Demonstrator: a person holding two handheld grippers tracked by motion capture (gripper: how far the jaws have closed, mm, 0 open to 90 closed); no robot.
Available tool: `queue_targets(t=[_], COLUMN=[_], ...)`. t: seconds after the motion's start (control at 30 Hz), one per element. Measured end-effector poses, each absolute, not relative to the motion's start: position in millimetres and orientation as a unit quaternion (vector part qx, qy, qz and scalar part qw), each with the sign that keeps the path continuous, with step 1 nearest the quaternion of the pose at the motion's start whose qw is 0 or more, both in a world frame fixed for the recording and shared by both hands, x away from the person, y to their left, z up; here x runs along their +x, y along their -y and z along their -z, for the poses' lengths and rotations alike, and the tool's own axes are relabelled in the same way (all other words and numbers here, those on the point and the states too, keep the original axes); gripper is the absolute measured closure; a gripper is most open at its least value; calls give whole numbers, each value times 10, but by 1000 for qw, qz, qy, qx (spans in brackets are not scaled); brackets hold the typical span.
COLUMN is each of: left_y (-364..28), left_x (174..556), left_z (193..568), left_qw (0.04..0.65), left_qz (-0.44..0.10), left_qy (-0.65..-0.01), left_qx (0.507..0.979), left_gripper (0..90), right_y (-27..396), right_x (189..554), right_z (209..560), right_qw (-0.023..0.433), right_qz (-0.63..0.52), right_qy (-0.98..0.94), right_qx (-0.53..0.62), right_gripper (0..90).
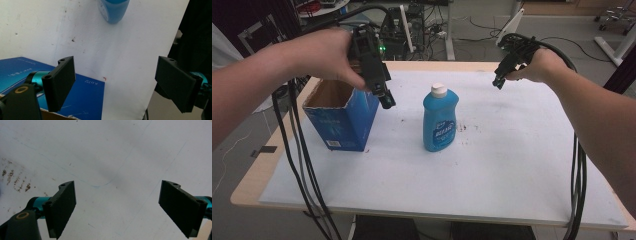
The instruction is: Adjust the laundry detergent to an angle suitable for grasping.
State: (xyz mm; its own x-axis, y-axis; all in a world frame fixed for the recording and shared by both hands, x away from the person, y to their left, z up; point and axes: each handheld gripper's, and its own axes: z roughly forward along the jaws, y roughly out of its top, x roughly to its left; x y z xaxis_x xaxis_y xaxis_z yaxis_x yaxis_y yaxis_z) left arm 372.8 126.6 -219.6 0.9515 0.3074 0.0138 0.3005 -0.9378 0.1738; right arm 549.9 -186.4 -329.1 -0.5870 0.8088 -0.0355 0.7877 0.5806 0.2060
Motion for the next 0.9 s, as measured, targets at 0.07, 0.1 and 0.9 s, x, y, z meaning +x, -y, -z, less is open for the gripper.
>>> queue_targets(t=[0.07,0.1,0.9], left_y=[-1263,-1261,-1265], left_x=[3728,3727,3757], left_z=[2192,2186,2158], left_qw=[85,85,86], left_qz=[-21,-22,-22], left_qy=[-155,-155,-154], left_qx=[984,984,984], left_gripper=[167,167,167], right_y=[1874,1898,1909], right_x=[5500,5503,5526], right_z=[3287,3286,3319], right_qw=[63,63,59], right_qz=[-84,-84,-80], right_qy=[-885,-884,-883], right_qx=[453,455,458], right_gripper=[136,136,136])
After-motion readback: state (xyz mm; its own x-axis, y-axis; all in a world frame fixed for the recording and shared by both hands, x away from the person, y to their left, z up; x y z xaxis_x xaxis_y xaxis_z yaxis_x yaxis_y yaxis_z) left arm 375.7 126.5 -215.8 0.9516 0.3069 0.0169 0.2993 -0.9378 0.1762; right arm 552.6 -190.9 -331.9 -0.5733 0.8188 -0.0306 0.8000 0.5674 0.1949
